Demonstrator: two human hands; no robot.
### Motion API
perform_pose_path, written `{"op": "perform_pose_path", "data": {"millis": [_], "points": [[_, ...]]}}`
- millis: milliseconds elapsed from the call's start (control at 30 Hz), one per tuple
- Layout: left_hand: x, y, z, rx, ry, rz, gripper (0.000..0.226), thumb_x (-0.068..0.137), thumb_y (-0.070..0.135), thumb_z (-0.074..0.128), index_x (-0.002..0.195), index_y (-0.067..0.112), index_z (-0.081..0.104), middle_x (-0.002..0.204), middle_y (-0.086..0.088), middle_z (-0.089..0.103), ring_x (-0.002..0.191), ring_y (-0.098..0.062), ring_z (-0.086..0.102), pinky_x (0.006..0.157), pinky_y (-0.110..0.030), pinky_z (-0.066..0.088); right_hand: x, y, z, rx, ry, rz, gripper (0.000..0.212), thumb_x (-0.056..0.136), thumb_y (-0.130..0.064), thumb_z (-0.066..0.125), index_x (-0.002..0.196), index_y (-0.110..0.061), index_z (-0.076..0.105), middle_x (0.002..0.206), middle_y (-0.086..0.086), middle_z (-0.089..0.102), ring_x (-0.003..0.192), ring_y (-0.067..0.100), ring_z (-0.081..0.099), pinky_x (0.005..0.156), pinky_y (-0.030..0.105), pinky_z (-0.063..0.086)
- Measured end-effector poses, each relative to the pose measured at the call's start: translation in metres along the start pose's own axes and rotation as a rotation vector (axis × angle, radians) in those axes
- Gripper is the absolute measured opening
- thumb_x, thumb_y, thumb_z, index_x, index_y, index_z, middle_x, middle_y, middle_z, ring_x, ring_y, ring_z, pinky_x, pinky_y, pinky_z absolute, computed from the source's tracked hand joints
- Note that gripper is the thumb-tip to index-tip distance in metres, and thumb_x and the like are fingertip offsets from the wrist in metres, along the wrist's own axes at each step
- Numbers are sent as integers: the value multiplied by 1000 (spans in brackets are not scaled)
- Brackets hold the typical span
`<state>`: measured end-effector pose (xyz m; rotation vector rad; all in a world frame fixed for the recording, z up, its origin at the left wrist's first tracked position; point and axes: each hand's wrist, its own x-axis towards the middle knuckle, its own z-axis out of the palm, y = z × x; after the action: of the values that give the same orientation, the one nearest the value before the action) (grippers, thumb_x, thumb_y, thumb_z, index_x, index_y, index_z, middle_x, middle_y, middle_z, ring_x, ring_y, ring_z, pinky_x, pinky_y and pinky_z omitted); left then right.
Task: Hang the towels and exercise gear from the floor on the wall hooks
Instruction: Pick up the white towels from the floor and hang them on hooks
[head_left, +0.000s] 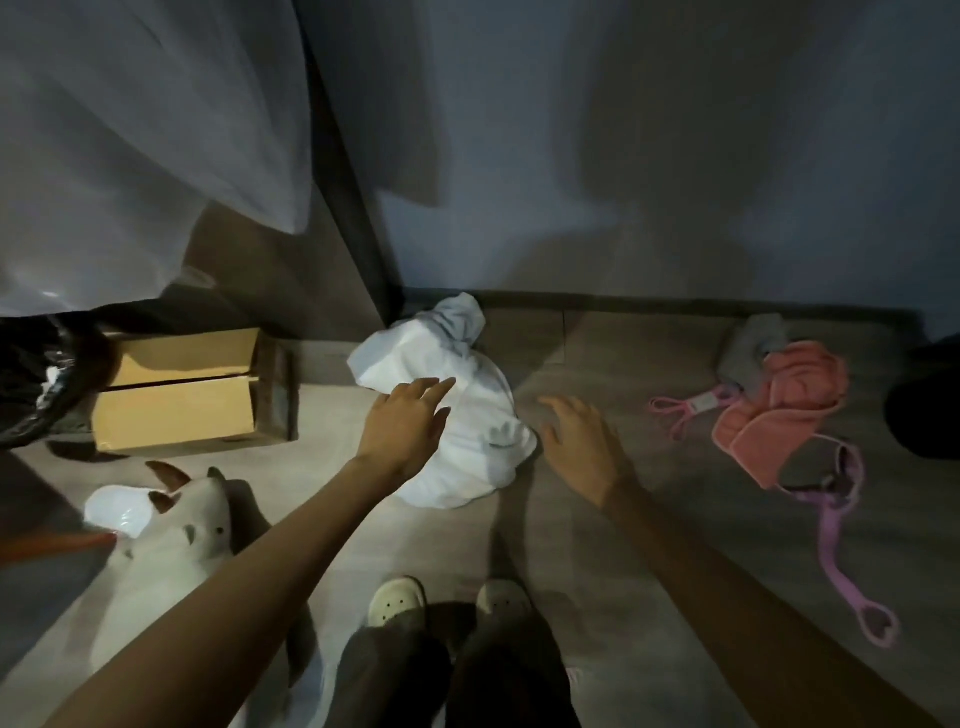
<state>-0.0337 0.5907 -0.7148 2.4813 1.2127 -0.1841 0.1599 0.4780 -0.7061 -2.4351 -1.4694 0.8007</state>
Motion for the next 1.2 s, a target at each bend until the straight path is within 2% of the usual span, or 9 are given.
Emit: {"op": "perform_pose_path", "data": {"millis": [267,367,467,567,767,900,1033,1133,1200], "points": [[101,-94,225,21,-106,25,51,98,35,37,147,29,24,151,-3,33,133,-26,38,102,-39,35,125,83,212,-15,-4,128,42,94,-32,45,135,-23,44,139,5,45,126,29,39,101,43,39],[137,-119,294,-63,-85,16,57,96,49,36,148,28,24,146,-4,39,129,-27,39,101,-41,39,167,113,280,36,1,79,43,94,-33,46,135,-23,43,138,6,46,126,29,40,102,44,38],[163,-132,348,-123,-134,25,65,89,61,40,142,25,34,141,-6,40,129,-30,35,103,-44,38,202,132,329,87,-6,-15,46,93,-29,49,138,-24,40,141,6,45,128,29,41,107,43,35],[176,-141,388,-270,-22,46,62,83,57,56,125,12,50,130,-8,47,127,-30,34,108,-42,32,230,139,358,85,19,-121,50,94,-23,49,142,-27,35,144,6,42,132,27,40,111,44,32],[181,-150,417,-543,192,56,38,76,36,74,98,8,61,115,-10,53,113,-26,45,108,-35,31,272,136,376,-114,-119,-230,58,91,-22,44,141,-45,27,155,3,16,138,32,25,113,51,26],[163,-149,413,-539,309,52,22,80,27,71,95,13,63,108,-6,42,101,-17,36,88,-26,38,266,117,369,-397,-133,-282,37,88,-25,49,122,-38,46,158,-3,-2,136,34,17,108,54,28],[148,-149,386,-567,213,166,12,90,22,58,90,11,54,84,-2,48,80,-13,38,78,-33,39,255,113,343,-559,-75,-435,23,87,-38,53,105,-24,55,153,1,26,134,29,26,104,46,29],[131,-141,346,-690,159,61,13,96,25,49,92,14,44,68,-4,45,65,-20,42,65,-36,38,235,112,310,-350,-39,-467,25,84,-32,62,94,-10,64,119,11,60,121,30,47,104,37,28],[119,-130,309,-694,178,53,13,97,29,47,95,18,42,65,2,41,59,-15,39,60,-31,36,213,100,276,-148,-34,-446,13,83,-18,65,81,-6,63,96,18,63,105,31,56,108,36,25]]}}
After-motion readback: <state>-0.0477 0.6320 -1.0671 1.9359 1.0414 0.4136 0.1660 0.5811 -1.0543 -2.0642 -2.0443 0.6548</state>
